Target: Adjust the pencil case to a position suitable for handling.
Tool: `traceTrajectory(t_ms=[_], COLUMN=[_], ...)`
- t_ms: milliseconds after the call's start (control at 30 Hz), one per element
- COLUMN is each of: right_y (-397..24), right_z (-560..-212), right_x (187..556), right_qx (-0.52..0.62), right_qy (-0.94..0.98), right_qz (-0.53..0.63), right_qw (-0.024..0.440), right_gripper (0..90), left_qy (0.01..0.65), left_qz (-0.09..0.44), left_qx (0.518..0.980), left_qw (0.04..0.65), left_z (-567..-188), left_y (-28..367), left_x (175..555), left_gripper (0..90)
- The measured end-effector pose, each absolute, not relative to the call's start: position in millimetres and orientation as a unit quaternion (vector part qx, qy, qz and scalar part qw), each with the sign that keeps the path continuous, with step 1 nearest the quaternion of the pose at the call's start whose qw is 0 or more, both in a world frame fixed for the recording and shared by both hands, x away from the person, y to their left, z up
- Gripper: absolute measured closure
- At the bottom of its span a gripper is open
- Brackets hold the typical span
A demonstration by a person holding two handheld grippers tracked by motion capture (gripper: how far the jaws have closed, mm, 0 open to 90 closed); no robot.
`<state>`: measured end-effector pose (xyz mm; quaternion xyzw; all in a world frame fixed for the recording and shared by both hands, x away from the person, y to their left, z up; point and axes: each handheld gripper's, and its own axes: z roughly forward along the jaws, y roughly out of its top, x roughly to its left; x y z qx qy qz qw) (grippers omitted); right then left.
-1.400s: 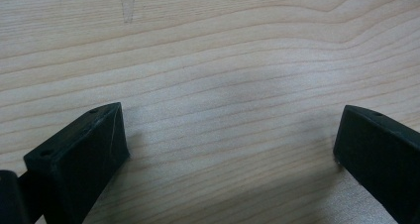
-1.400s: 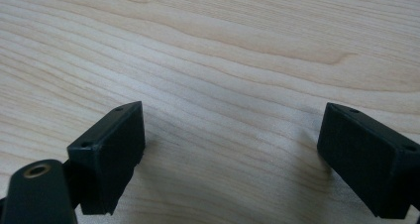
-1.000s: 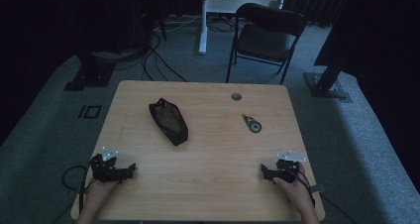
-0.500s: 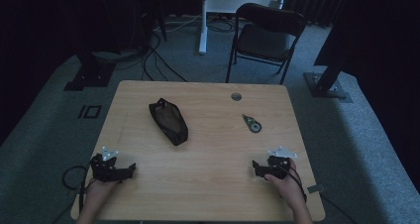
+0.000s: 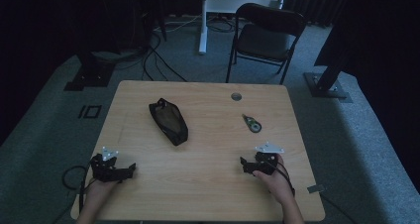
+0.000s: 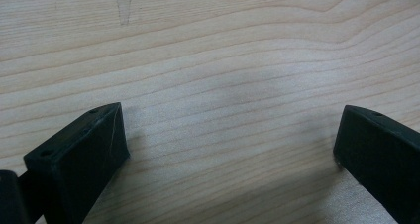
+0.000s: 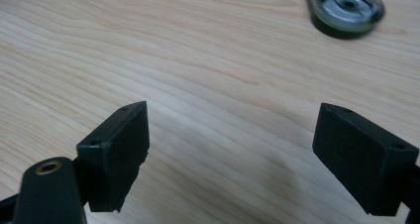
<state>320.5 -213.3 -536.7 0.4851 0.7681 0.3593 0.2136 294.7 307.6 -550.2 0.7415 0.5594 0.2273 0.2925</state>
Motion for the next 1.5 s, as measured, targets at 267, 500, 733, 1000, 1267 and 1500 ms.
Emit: traceTrajectory(t_ms=[267,500,733,1000,1267,1500], right_y=[-192,-177,-156,-128,-110,-91], right_z=[-531,-530,-530,-526,-525,-523], right_x=[326,330,333,337,340,343], right_qx=[0.47,0.459,0.444,0.422,0.411,0.397], right_qy=[0.773,0.779,0.783,0.79,0.793,0.797], right_qz=[0.371,0.378,0.39,0.403,0.41,0.417], right_qw=[0.209,0.201,0.194,0.189,0.182,0.183], right_gripper=[14.0,14.6,14.7,14.7,14.7,14.7], left_qy=[0.559,0.559,0.559,0.559,0.559,0.559], left_qz=[0.227,0.227,0.227,0.227,0.227,0.227], left_qx=[0.742,0.742,0.742,0.742,0.742,0.742], left_qw=[0.292,0.292,0.292,0.292,0.292,0.292], left_z=[-550,-550,-550,-550,-550,-550], left_y=[308,308,308,308,308,308], left_x=[295,295,295,295,295,295], left_gripper=[0.2,0.2,0.2,0.2,0.2,0.2])
